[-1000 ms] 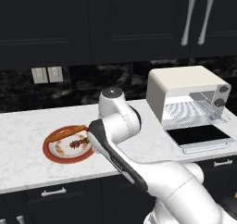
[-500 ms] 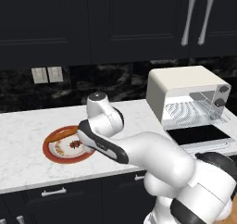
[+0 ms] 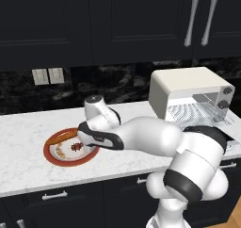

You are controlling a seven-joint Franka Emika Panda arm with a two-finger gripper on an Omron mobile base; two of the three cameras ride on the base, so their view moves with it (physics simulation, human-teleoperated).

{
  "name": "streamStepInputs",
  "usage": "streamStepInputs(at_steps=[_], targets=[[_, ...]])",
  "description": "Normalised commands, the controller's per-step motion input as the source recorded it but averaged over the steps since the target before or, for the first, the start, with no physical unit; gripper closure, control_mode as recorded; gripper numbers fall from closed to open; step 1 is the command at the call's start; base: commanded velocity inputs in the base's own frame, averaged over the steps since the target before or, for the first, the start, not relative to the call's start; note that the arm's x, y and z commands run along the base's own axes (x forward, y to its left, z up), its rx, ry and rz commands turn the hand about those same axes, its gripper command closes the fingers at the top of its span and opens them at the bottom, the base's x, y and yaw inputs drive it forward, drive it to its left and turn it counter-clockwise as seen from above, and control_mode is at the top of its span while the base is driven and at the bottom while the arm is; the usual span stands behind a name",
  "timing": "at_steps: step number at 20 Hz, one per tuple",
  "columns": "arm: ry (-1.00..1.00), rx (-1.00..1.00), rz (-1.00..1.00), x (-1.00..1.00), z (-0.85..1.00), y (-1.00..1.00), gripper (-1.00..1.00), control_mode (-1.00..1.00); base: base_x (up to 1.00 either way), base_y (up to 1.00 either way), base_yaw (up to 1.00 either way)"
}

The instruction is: Pick up the kebab skewer and baguette bread, and place them inside the toaster oven. Close the toaster oven door and start by setting the timer.

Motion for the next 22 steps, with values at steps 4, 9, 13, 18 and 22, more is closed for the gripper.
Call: streamStepInputs(at_steps=[4, 9, 13, 18, 22], targets=[[0.04, -0.04, 0.0, 0.52, -0.33, 0.16, -1.0, -1.0, 0.0, 0.0, 0.0], [0.0, -0.02, 0.0, 0.29, -0.16, 0.36, -1.0, -1.0, 0.0, 0.0, 0.0], [0.01, -0.02, 0.0, 0.33, -0.27, 0.36, -1.0, -1.0, 0.0, 0.0, 0.0], [0.02, -0.02, 0.0, 0.29, -0.27, 0.08, -1.0, -1.0, 0.0, 0.0, 0.0], [0.0, -0.03, 0.0, 0.2, -0.16, 0.0, -1.0, -1.0, 0.0, 0.0, 0.0]])
